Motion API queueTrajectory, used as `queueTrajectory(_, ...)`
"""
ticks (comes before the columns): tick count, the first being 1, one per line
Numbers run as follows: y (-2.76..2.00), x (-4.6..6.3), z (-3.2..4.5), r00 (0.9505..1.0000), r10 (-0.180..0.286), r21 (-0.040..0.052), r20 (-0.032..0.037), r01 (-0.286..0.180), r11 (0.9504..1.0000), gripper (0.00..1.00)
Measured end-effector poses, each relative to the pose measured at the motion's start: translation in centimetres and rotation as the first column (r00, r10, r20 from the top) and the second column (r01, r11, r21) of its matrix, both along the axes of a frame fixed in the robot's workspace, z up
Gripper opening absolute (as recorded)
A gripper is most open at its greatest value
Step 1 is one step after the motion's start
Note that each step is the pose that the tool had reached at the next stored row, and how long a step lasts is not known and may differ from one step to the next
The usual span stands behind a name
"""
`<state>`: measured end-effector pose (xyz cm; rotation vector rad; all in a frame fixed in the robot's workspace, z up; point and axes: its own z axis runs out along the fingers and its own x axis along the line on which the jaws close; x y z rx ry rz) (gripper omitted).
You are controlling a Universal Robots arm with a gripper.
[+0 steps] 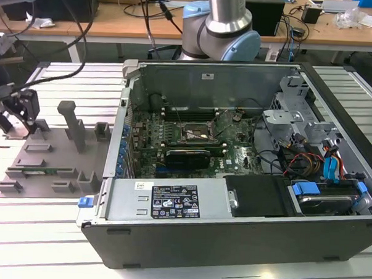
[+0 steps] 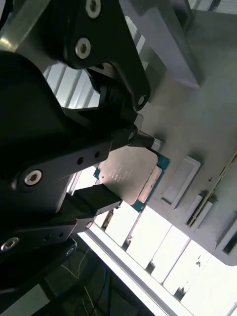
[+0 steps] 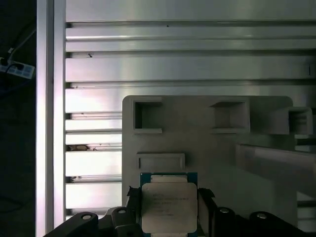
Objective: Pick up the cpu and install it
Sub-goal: 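Pick up the cpu and move it towards the insertion slot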
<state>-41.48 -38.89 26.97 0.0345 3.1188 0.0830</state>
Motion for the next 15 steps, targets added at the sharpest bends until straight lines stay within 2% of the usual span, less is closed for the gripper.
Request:
queueTrajectory(4,0.0,0.1,1.73,1.0,0.0,0.0,0.0,0.0,1.0,0.55)
queueTrajectory(7,0.01,0.1,3.37,1.0,0.0,0.0,0.0,0.0,1.0,0.55)
queueTrajectory(14,0.01,0.1,5.71,1.0,0.0,0.0,0.0,0.0,1.0,0.55)
queueTrajectory(15,0.01,0.1,6.23,1.0,0.0,0.0,0.0,0.0,1.0,0.55)
